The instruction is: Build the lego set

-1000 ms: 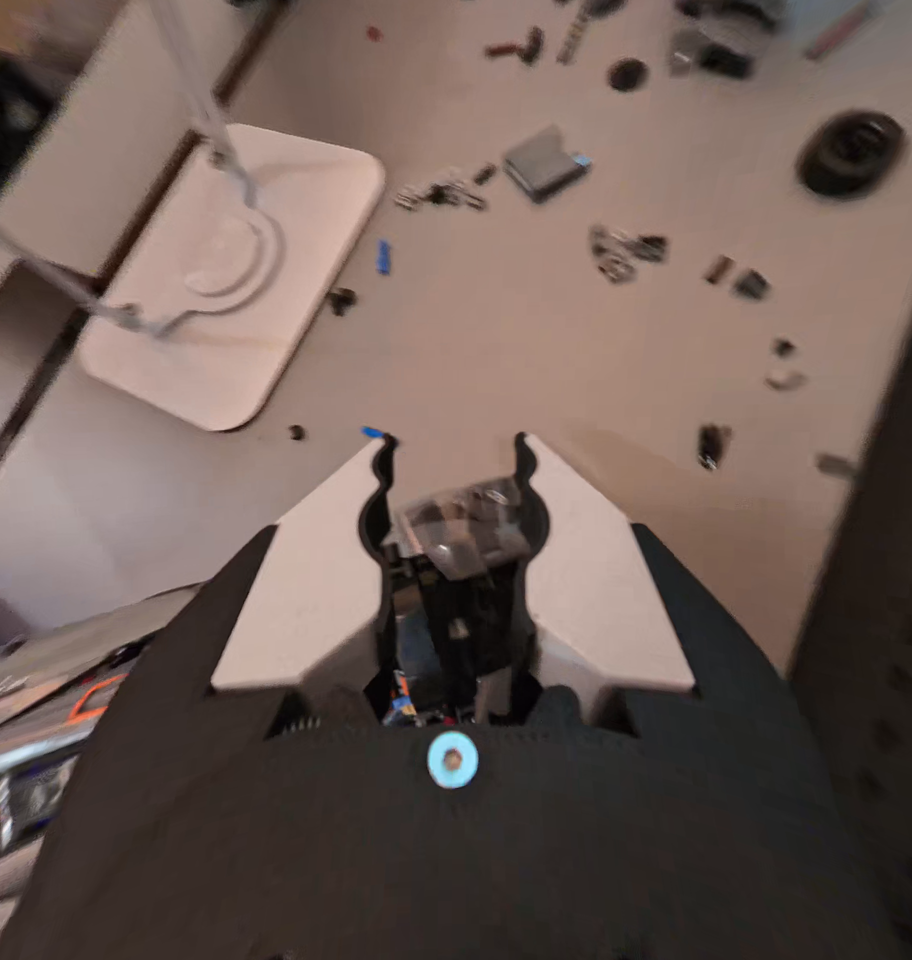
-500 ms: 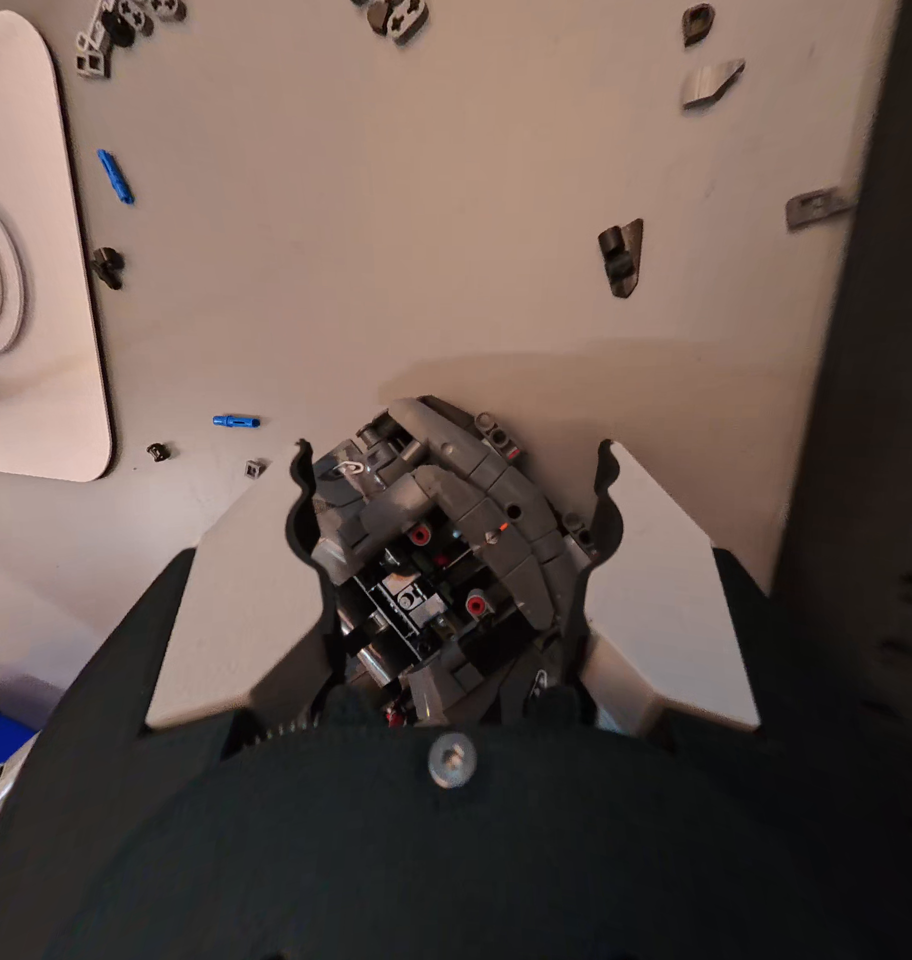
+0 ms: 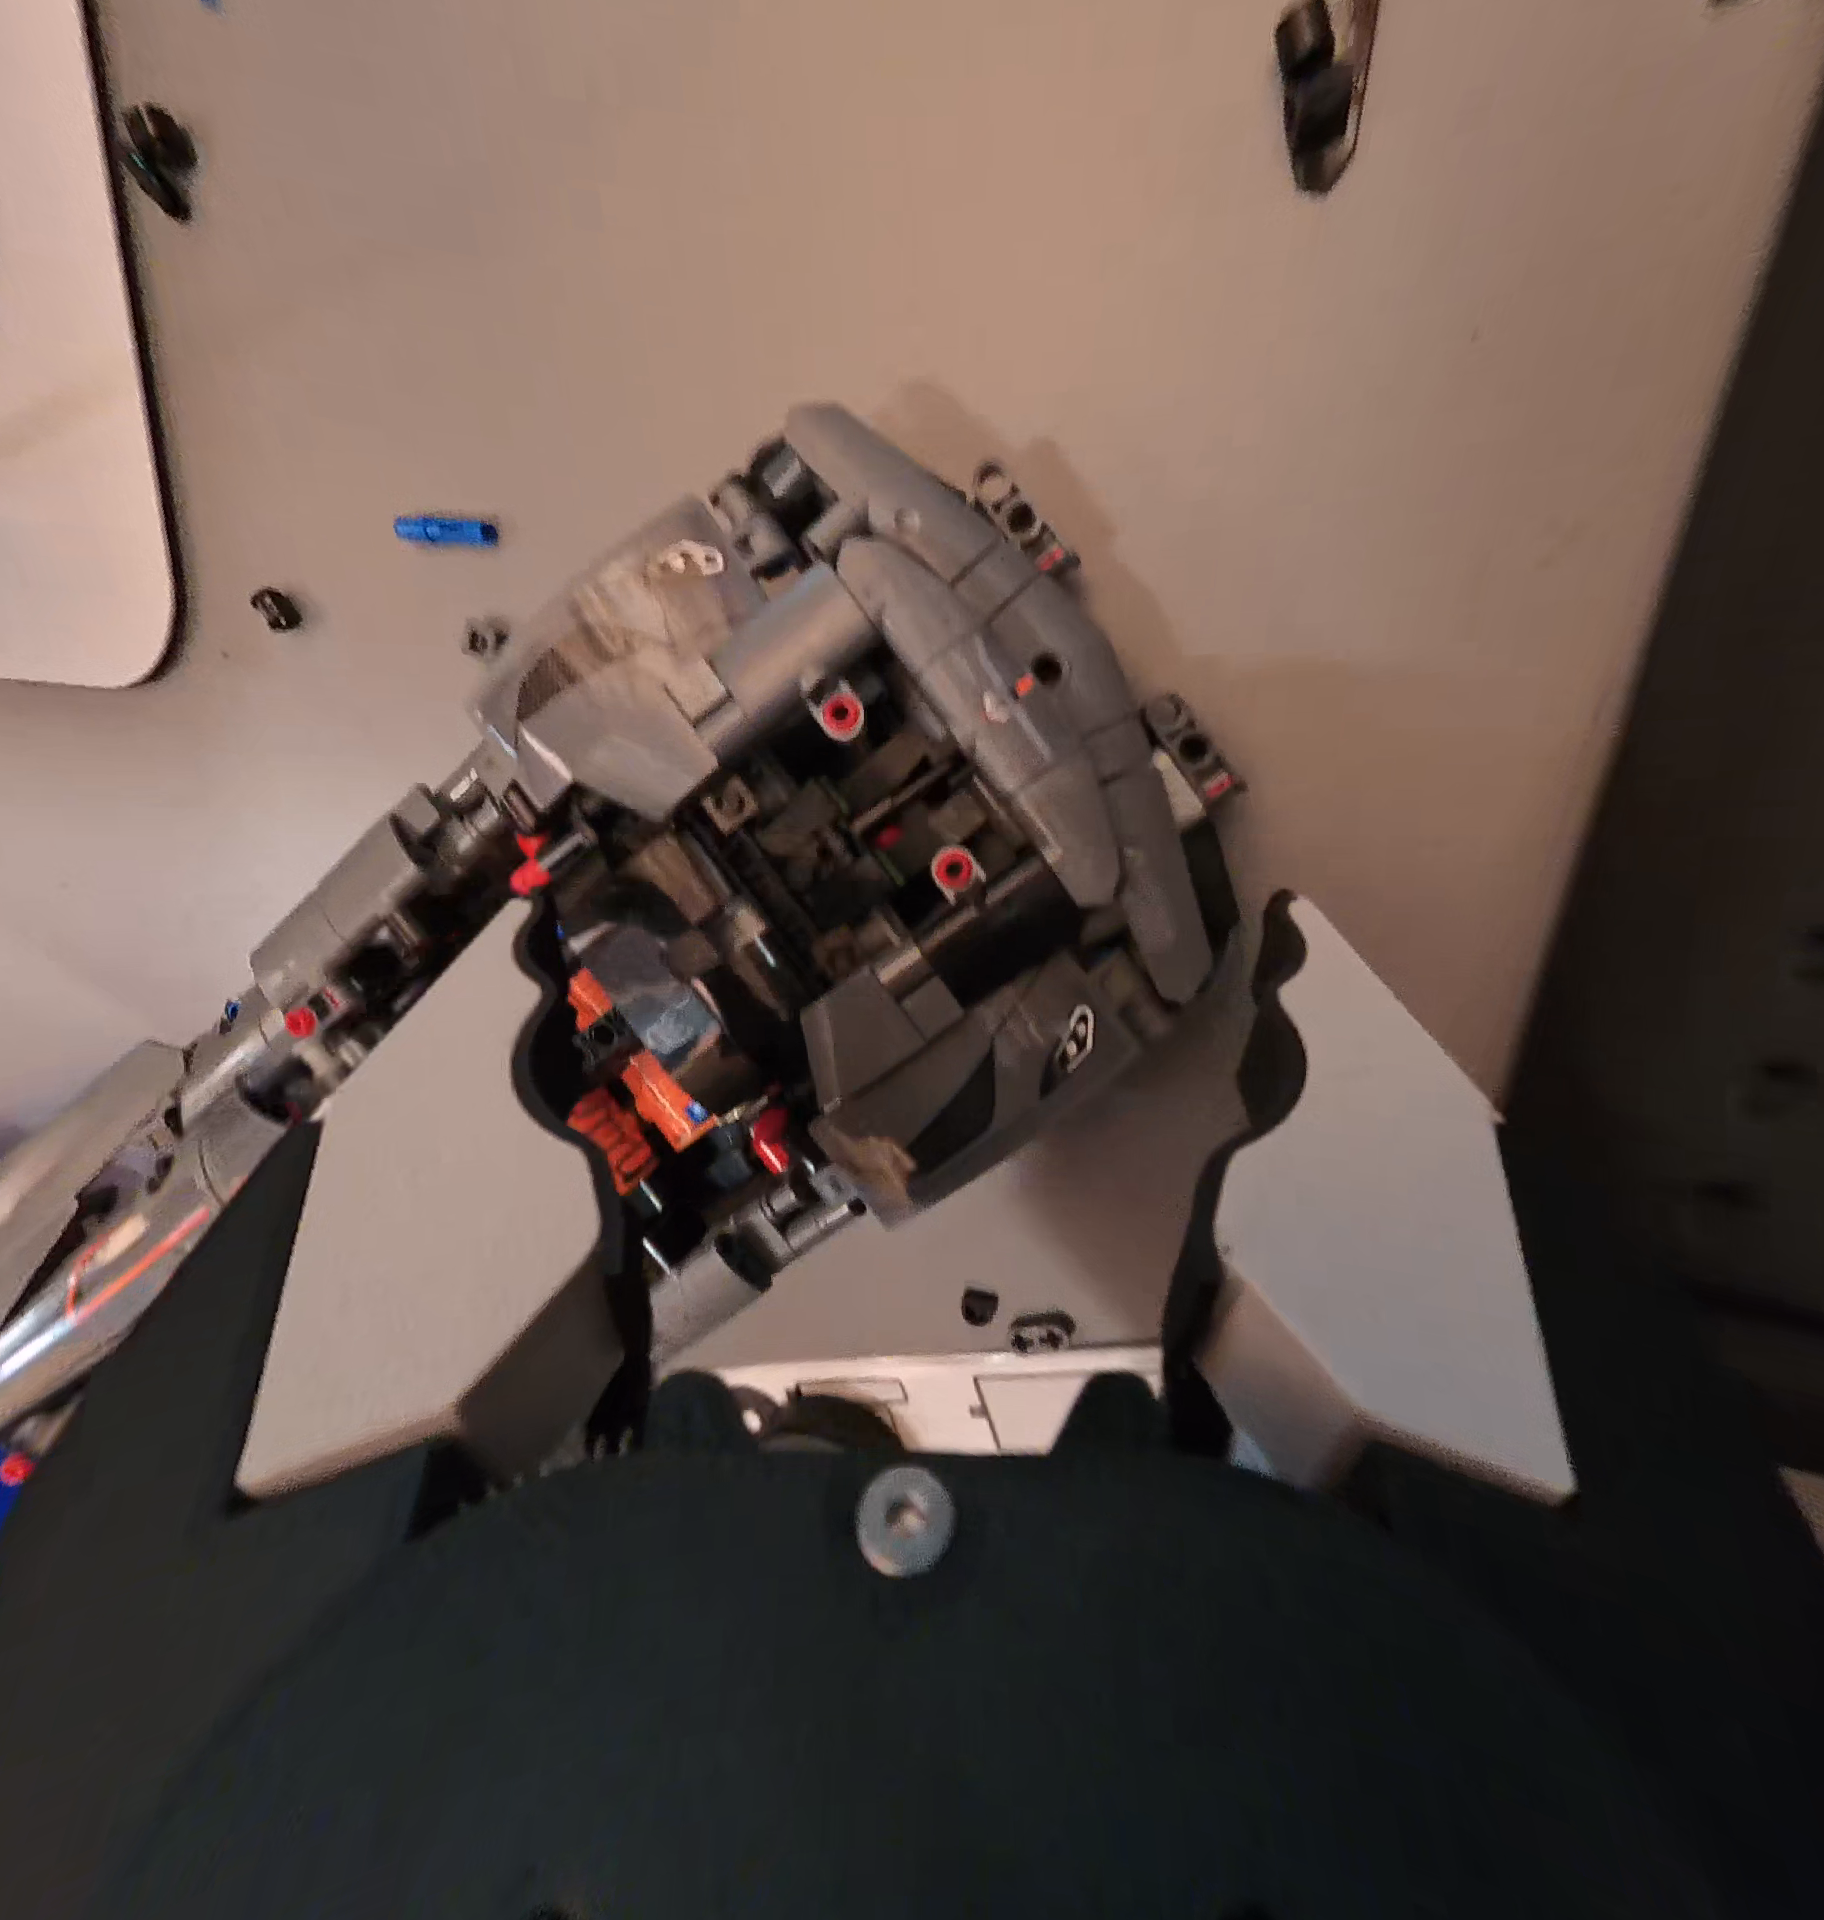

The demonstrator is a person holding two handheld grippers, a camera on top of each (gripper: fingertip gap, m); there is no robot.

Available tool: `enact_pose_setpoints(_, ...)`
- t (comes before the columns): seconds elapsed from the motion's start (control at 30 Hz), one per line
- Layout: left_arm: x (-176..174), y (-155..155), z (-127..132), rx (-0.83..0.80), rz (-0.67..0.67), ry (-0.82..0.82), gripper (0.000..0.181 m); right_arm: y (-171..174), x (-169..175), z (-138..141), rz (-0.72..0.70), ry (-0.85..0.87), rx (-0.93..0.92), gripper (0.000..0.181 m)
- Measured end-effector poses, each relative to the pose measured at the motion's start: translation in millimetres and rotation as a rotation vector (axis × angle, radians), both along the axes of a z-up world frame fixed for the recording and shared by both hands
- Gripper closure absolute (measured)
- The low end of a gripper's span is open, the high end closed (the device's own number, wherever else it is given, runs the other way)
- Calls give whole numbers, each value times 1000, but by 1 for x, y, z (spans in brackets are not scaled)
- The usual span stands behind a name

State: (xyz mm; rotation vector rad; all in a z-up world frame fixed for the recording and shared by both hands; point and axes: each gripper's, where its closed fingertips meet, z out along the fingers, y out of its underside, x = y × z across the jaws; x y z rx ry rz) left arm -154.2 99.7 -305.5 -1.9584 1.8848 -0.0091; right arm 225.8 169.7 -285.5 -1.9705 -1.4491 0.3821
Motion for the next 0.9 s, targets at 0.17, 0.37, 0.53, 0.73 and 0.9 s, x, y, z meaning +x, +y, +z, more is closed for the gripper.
enact_pose_setpoints(0.17, -23, -4, -4, 29, 9, 67, 47, 2, -1, -2, -9, 9, -14, 142)
enact_pose_setpoints(0.37, -29, 3, -6, 91, 7, 108, 52, -1, -1, -8, 3, -23, -20, 143)
enact_pose_setpoints(0.53, -23, 3, -7, 83, 4, 73, 70, -1, -1, -10, 6, -32, -22, 144)
enact_pose_setpoints(0.73, -9, 13, -5, 116, 28, 12, 71, 0, -1, -12, 3, -39, -25, 144)
enact_pose_setpoints(0.9, 9, 22, -3, 155, 16, 6, 78, 1, -1, -12, 4, -43, -21, 145)
